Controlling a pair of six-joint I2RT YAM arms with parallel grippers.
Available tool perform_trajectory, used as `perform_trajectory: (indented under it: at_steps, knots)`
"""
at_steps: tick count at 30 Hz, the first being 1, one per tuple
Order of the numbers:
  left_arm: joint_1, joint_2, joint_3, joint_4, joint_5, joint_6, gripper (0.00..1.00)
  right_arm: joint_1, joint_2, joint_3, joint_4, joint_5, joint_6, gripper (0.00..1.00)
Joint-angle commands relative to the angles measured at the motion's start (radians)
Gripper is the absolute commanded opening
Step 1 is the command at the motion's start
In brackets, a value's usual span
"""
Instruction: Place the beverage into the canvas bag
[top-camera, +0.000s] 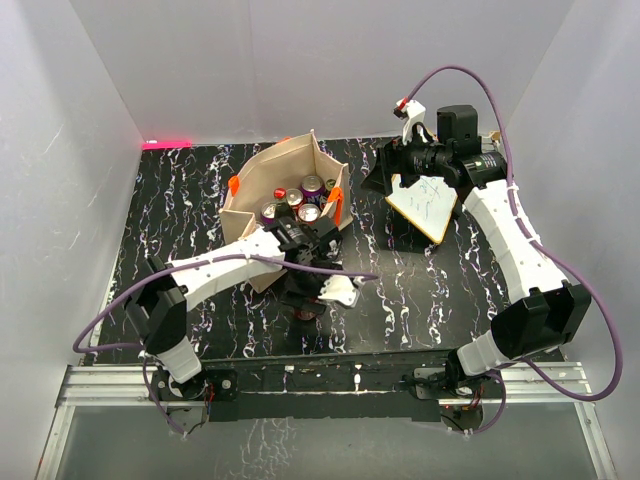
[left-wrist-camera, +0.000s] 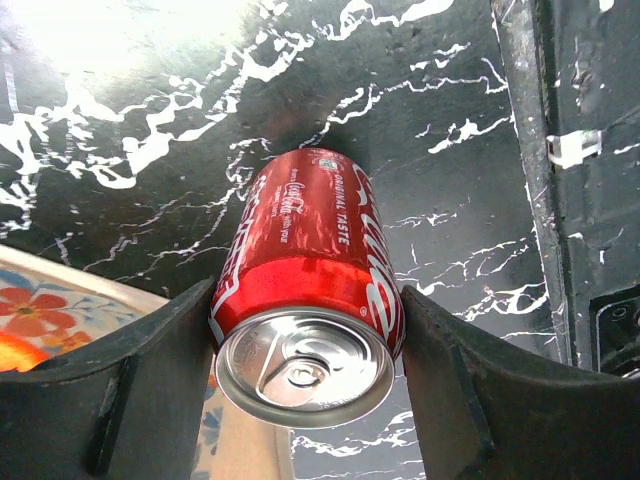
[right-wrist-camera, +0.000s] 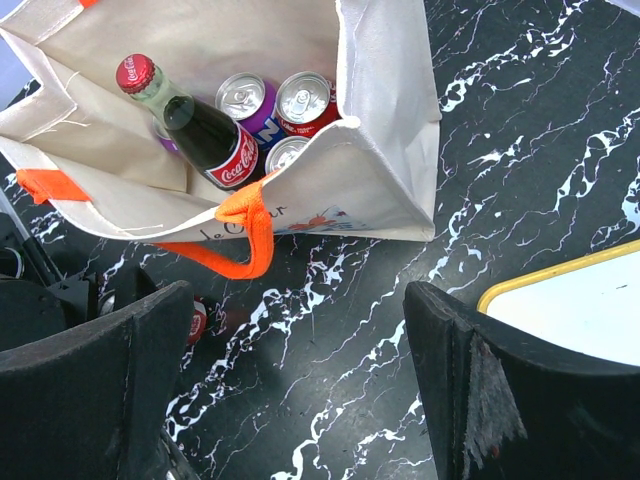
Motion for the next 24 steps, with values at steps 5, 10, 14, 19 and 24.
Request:
perform_trajectory:
  at_steps: [5,10,14,19,24]
  knots:
    - [0.004,0.022,0.355,-0.117,0.081,-0.023,0.0,-0.004,-0.012,0.034,0.059,-0.009,0.006,0.89]
    - [0.012,0.038,0.512,-0.133,0.105,-0.062,0.0,-0.004,0.005,0.067,0.061,0.005,0.002,0.89]
    - [0.054,0.041,0.628,-0.115,0.108,-0.118,0.0,-0.004,0.015,0.098,0.061,0.018,-0.003,0.89]
    - [0.199,0.028,0.743,-0.079,0.183,-0.213,0.0,-0.005,0.025,0.116,0.059,0.022,-0.002,0.89]
    - [0.353,-0.018,0.753,-0.044,0.265,-0.306,0.0,-0.005,0.036,0.123,0.061,0.017,0.006,0.89]
